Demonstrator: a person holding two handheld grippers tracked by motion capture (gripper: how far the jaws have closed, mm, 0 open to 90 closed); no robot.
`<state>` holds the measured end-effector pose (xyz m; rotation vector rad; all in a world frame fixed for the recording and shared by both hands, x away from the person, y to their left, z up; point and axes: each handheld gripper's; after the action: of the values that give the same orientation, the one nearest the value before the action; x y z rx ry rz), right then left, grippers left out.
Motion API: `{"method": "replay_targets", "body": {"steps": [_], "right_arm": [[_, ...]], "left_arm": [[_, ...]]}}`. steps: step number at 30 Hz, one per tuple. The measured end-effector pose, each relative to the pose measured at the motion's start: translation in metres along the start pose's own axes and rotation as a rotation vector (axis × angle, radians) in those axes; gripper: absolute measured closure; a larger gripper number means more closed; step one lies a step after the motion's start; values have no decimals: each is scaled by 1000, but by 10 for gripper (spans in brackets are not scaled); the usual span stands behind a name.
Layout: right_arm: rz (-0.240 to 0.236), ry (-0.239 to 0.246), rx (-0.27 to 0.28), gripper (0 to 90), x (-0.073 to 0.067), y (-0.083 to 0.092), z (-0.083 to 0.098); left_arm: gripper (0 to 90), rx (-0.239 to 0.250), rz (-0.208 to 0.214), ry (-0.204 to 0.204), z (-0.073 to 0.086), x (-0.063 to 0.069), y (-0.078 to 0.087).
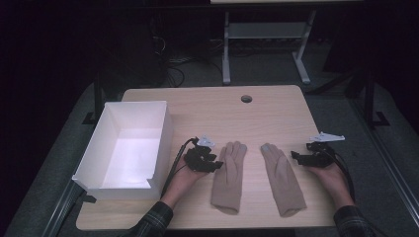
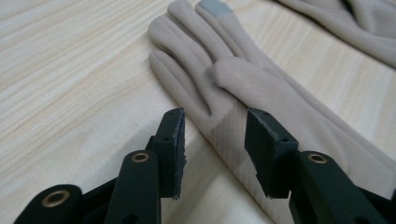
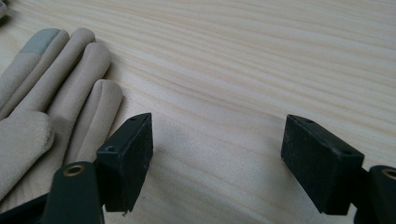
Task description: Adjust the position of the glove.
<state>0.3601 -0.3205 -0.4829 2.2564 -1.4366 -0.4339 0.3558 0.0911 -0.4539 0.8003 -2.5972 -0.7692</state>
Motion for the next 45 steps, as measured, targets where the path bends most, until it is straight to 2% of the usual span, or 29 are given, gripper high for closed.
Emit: {"method": "replay_targets", "body": {"steps": [3, 5, 8, 11, 13, 14, 15, 16, 17, 18, 19, 20, 21, 22, 23, 24, 25, 28, 33, 35, 37, 40, 44, 45], "right_arm": [[0, 0, 0, 247, 0, 0, 0], [0, 0, 0, 247, 0, 0, 0], [0, 0, 0, 247, 0, 0, 0], [-5, 4, -1, 250, 0, 0, 0], [-9, 9, 0, 269, 0, 0, 0], [-23, 15, 8, 329, -1, 2, 0], [-23, 15, 8, 329, -1, 2, 0], [-46, 18, 9, 426, -2, 4, 0], [-46, 18, 9, 426, -2, 4, 0], [-71, 8, 8, 494, -2, 6, -1], [-132, -9, 2, 649, -4, 12, -3], [-132, -9, 2, 649, -4, 12, -3], [-182, 4, -17, 771, -9, 19, -4], [-182, 4, -17, 771, -9, 19, -4], [-201, 22, -26, 819, -13, 24, -5], [-242, 43, -32, 877, -19, 31, -4], [-254, 47, -37, 896, -22, 35, -3], [-289, 75, -53, 899, -30, 43, -1], [-322, 84, -108, 899, -35, 49, 8], [-327, 92, -110, 900, -35, 48, 9], [-335, 77, -113, 899, -36, 46, 8], [-359, 94, -113, 899, -42, 42, 7], [-376, 93, -112, 900, -47, 39, 5], [-386, 107, -107, 899, -48, 37, 5]], "left_arm": [[569, 1, -2, 5, 1, 0, -5], [570, -23, -6, -13, 3, 2, -8], [584, -23, -10, -20, 5, 4, -10], [695, -28, 1, -40, 5, 6, -10], [720, -25, 7, -34, 6, 8, -11], [786, -26, 14, -31, 6, 8, -11], [786, -30, 17, -32, 5, 9, -11], [825, -38, 24, -37, 4, 9, -11], [835, -38, 24, -37, 4, 9, -11], [835, -41, 27, -39, 4, 8, -11], [840, -34, 29, -19, 4, 8, -12], [841, -34, 29, -19, 4, 8, -12], [841, -27, 33, -8, 5, 7, -12], [841, -27, 33, -8, 5, 7, -12], [841, -27, 34, -9, 5, 7, -12], [840, -33, 34, -19, 5, 7, -11], [840, -33, 34, -19, 5, 7, -11], [840, -30, 31, -19, 5, 7, -11], [840, -32, 34, -20, 5, 7, -11], [840, -33, 34, -20, 5, 7, -11], [840, -29, 33, -19, 5, 7, -11], [840, -32, 39, -19, 5, 6, -11], [840, -30, 35, -19, 5, 7, -11], [840, -30, 34, -18, 5, 7, -11]]}}
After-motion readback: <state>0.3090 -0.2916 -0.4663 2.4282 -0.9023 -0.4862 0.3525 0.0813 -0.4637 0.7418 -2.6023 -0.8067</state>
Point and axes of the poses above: each handheld gripper's, and its own axes: y roughly backward along the jaws, z roughly out of its underside, x roughly to its right, and after that the axes turned 12 degrees about x, right-handed
